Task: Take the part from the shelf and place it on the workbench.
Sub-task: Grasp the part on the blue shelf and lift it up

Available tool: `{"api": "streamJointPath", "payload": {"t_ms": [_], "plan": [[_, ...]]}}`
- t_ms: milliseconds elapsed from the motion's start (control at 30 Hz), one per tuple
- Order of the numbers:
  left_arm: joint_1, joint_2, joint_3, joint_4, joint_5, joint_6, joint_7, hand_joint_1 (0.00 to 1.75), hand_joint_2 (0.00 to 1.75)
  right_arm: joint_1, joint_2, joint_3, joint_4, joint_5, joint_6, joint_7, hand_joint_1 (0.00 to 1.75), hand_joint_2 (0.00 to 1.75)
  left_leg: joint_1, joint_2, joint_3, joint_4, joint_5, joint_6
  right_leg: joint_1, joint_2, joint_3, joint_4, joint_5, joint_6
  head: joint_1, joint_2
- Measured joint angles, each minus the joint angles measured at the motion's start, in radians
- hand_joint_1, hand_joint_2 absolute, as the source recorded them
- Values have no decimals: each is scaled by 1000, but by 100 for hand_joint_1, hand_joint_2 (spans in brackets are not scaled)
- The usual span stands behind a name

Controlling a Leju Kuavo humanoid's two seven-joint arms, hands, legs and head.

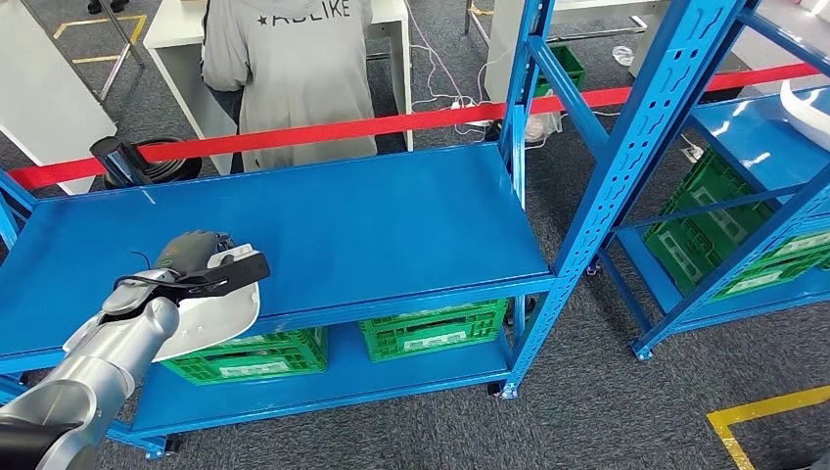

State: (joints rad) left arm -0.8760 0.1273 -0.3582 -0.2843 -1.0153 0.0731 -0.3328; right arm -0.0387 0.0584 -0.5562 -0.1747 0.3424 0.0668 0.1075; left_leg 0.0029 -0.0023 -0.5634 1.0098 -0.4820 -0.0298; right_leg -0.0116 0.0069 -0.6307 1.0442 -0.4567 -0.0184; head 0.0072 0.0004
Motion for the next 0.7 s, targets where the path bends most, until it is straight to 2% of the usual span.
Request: {"api": "streamJointPath", "payload": {"t_ms": [700], "plan": [[3,1,2,0,57,66,-32,175,175,0,0,-2,0,5,0,-3,0,0,0,0,0,0,0,0,0,0,0,0,0,0,0,0]]}}
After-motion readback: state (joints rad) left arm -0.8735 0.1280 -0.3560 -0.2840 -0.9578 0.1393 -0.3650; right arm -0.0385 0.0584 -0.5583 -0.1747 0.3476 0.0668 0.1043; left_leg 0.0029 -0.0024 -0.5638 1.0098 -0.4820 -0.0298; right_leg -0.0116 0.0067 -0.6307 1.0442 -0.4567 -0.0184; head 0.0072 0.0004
